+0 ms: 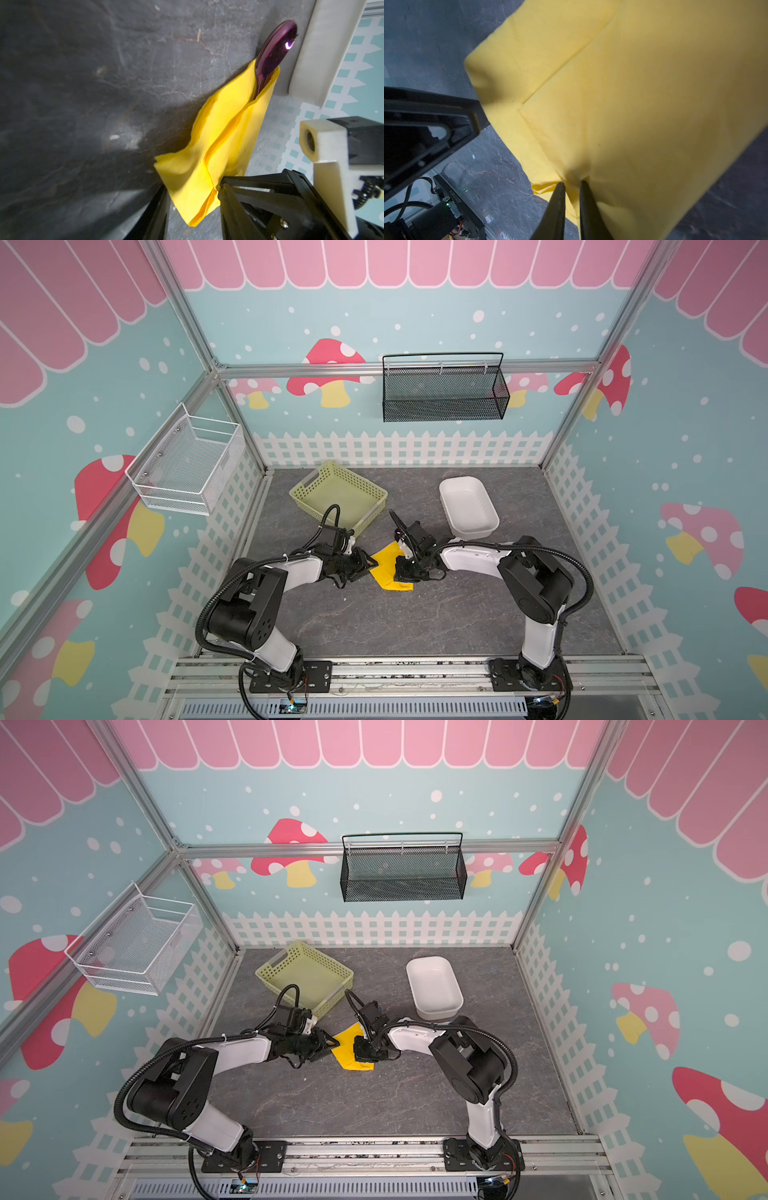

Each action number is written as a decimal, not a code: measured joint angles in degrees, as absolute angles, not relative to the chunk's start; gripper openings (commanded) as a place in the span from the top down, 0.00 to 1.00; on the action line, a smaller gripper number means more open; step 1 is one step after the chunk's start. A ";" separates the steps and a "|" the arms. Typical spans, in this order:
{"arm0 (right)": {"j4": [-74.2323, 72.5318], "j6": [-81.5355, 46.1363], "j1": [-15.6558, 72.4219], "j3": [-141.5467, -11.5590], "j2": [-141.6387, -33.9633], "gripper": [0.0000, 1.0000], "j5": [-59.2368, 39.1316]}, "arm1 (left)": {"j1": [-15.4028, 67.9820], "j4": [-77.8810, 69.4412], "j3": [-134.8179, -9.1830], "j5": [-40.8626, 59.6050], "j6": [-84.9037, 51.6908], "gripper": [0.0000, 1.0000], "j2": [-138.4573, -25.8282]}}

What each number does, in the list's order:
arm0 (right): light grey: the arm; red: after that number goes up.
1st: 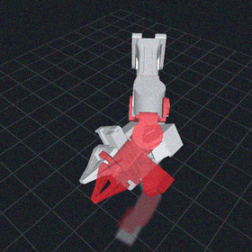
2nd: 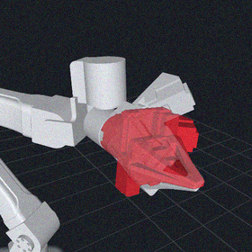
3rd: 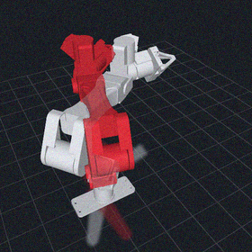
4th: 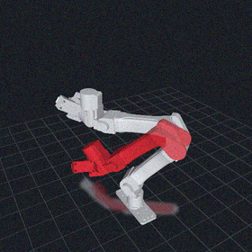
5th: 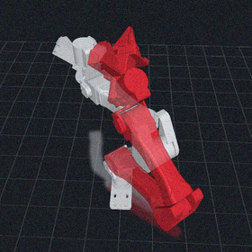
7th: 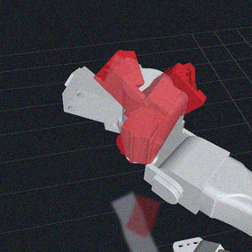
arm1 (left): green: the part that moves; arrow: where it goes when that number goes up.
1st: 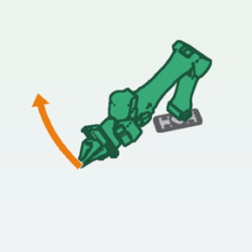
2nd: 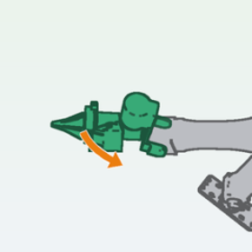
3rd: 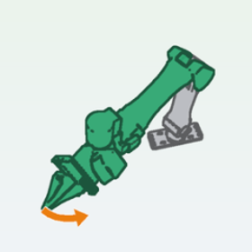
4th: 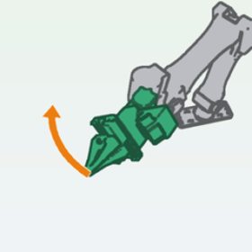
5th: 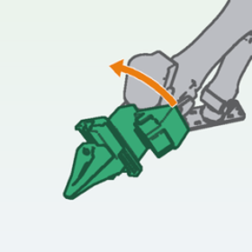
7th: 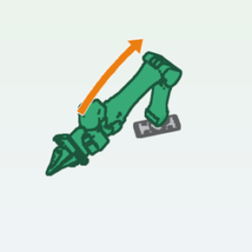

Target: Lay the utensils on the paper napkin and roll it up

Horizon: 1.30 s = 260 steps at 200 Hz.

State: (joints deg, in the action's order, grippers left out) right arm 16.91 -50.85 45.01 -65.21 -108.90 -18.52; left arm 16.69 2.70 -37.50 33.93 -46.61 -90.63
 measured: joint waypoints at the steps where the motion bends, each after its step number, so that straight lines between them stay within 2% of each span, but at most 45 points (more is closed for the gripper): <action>1: 16.91 -50.85 45.01 -65.21 -108.90 0.83 -18.52 | 16.69 2.70 -37.50 33.91 -46.63 0.59 -90.56; 81: 16.75 -50.85 44.99 -65.12 -108.90 0.83 -18.59 | 17.06 3.25 -38.57 32.14 -46.26 0.68 -88.27; 131: 15.53 -50.85 44.99 -64.66 -108.90 0.83 -19.05 | 19.44 8.67 -43.22 29.12 -42.70 0.86 -88.95; 162: 14.90 -50.85 44.99 -64.40 -108.88 0.83 -19.22 | 21.19 10.52 -45.15 28.08 -41.74 0.93 -90.13; 243: 13.47 -50.85 44.99 -63.37 -108.42 0.83 -19.29 | 25.30 11.57 -49.06 28.34 -41.58 1.00 -94.63; 260: 13.26 -50.85 44.99 -63.18 -108.33 0.83 -19.29 | 25.61 12.40 -49.10 27.90 -41.52 0.96 -95.07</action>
